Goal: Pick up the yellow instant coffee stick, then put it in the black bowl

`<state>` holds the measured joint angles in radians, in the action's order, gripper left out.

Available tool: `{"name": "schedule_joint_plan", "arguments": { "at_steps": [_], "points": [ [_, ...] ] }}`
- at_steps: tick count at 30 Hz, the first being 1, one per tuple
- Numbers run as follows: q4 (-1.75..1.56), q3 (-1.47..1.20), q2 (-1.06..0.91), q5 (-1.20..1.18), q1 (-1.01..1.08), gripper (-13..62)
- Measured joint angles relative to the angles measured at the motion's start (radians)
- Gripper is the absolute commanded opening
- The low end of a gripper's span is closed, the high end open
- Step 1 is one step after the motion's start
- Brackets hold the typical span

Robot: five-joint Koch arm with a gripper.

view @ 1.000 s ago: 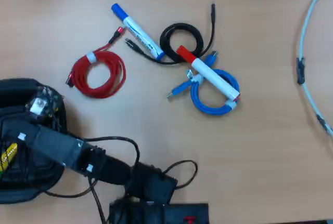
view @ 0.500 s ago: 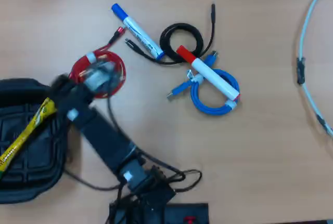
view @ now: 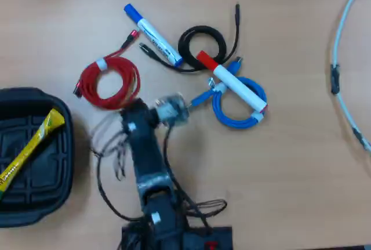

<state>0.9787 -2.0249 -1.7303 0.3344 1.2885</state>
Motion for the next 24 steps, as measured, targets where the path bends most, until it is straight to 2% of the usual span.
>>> {"name": "schedule_joint_plan", "arguments": {
  "at_steps": [6, 11, 15, 24],
  "points": [
    [-0.255, -0.364, -0.179, -0.135, 0.14, 30.1],
    [-0.4, -0.554, -0.314, -0.247, 0.195, 30.1],
    [-0.529, -0.644, -0.334, -0.276, 0.268, 30.1],
    [-0.678, -0.736, -0.337, -0.275, 0.275, 30.1]
  ]
}}
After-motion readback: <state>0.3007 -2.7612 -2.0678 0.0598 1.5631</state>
